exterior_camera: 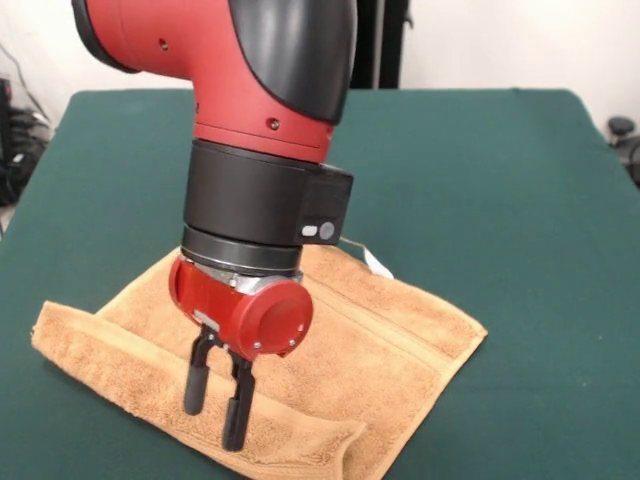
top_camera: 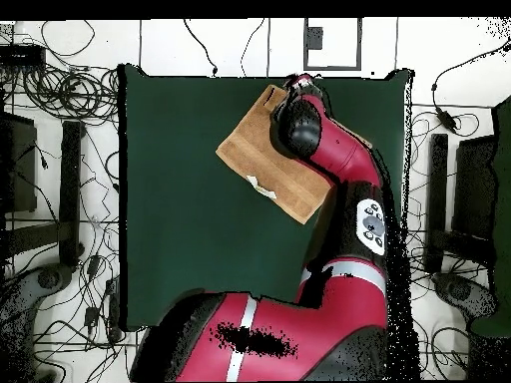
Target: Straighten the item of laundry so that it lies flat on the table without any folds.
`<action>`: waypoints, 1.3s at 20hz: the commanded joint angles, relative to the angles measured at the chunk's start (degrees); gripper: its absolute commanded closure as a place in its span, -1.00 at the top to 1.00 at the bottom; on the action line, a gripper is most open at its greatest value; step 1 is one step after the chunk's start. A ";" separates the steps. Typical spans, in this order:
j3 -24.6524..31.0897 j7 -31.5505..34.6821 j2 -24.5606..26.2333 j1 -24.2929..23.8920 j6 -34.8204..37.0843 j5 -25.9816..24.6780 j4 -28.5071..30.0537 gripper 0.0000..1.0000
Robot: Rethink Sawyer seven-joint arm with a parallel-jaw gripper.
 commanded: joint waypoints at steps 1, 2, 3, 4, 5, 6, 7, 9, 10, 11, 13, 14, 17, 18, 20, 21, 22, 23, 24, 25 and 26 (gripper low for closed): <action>4.03 6.61 -0.32 5.18 16.52 -0.44 6.91 1.00; 3.42 6.54 -0.43 5.64 17.96 -0.79 6.74 1.00; 2.49 6.74 -0.49 6.32 19.14 -1.05 6.47 1.00; 1.97 6.85 -0.76 6.81 19.84 -1.35 6.58 1.00; 1.89 7.00 -1.22 7.11 20.44 -1.43 6.99 1.00; 1.58 7.16 -1.70 7.56 20.48 -1.64 7.39 1.00; 1.43 7.41 -2.08 7.88 20.28 -1.70 7.77 1.00; -0.21 8.44 -3.21 9.56 20.57 -2.11 8.39 1.00; -0.59 8.70 -3.57 10.17 20.26 -2.28 8.71 1.00; -0.97 8.97 -3.93 10.79 19.95 -2.46 9.03 1.00; -3.04 9.60 -3.33 12.42 18.68 -2.95 8.36 1.00; -3.51 9.76 -2.97 12.76 18.50 -2.92 8.06 1.00; -5.39 10.24 -0.39 13.37 16.24 -2.78 6.07 1.00; -6.31 10.32 0.77 13.48 15.29 -2.76 4.97 1.00; -7.27 10.38 2.84 13.26 13.73 -2.36 3.04 1.00; -7.55 10.36 3.57 13.18 13.11 -2.18 2.29 1.00; -8.44 10.72 4.65 13.33 13.32 -1.81 0.94 1.00; -9.09 11.04 5.17 13.56 13.50 -1.58 0.34 1.00; -10.06 11.57 5.85 13.95 13.58 -1.31 -0.43 1.00; -11.04 12.10 6.54 14.33 13.67 -1.04 -1.19 1.00; -11.99 12.21 7.23 14.56 14.59 -0.99 -2.14 1.00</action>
